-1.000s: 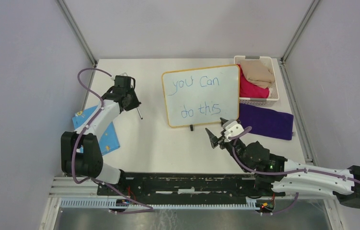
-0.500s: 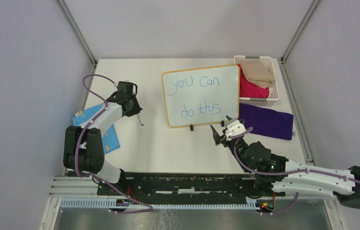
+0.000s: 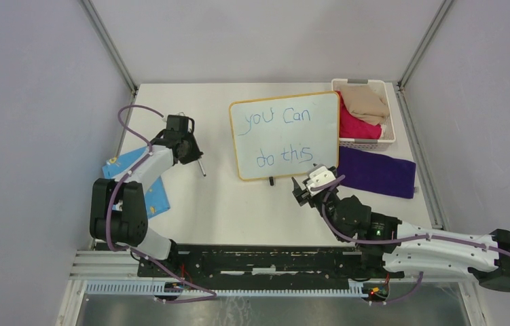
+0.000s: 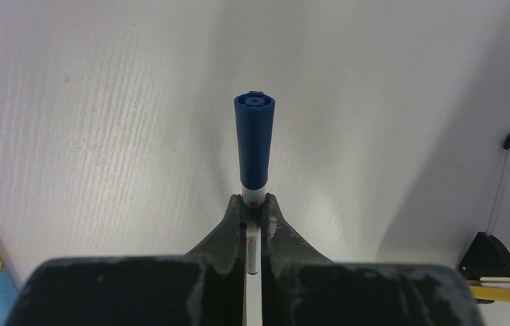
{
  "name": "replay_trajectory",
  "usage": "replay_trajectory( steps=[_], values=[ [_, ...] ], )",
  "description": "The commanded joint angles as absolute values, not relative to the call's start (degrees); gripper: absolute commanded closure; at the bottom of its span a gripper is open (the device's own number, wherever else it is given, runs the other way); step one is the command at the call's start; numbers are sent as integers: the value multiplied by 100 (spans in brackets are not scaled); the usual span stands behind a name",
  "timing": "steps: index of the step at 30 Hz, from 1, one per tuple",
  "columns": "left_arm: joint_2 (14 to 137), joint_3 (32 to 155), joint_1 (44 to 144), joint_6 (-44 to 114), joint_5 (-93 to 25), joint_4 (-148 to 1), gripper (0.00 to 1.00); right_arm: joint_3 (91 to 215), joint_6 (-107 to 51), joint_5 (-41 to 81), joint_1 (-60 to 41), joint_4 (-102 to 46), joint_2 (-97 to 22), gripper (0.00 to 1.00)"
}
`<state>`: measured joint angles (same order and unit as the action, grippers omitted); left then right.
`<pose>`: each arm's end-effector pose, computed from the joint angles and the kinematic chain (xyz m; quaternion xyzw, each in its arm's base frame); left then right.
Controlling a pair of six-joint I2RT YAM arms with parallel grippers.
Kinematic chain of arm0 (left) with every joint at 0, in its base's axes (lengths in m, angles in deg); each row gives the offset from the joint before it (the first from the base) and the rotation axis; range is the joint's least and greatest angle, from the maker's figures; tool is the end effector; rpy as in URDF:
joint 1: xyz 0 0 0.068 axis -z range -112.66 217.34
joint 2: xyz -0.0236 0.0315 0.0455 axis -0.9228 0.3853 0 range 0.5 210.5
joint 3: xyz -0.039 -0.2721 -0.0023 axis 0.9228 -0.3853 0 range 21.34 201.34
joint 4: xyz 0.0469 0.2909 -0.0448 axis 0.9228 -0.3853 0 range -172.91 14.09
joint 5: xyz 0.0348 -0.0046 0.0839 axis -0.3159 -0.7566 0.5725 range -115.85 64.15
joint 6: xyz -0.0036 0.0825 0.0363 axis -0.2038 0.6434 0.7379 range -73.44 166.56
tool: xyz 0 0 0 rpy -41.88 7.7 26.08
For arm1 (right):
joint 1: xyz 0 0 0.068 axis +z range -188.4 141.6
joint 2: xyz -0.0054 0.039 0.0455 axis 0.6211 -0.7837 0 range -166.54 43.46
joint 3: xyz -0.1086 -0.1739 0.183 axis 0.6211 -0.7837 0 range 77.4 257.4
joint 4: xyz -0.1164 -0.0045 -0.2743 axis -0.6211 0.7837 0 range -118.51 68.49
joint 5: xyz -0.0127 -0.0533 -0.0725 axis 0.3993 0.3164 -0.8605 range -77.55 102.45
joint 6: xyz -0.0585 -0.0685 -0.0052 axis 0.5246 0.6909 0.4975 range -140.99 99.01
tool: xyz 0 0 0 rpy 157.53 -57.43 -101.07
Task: Write a sentence on the whiteboard
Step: Place the whiteboard marker at the center of the board.
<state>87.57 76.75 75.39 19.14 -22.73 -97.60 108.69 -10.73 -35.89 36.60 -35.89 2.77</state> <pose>0.3686 -0.0478 0.1575 -0.1681 0.9339 -0.0711 0.3073 0.1191 0.2118 0.2952 -0.2354 0.6755 0.0904 0.6929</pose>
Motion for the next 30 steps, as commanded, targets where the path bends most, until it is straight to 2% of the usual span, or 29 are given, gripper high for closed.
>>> replay_trajectory(
  steps=[1,8,16,30],
  values=[
    [8800,7755,7581,1870,-2470,-9561,98,11270,-1273,-3754,3694,-3370,183,29],
    [9023,7977,7916,2167,-2410,-9831,98,11356,-1366,-3670,3592,-3202,-17,29],
    [9422,8098,7998,2254,-2620,-9892,98,11435,-1944,-2769,3007,-2868,-253,29],
    [9914,8327,8157,2362,-2642,-9972,89,11068,-2547,-2853,2480,-2869,-215,30]
  ],
)
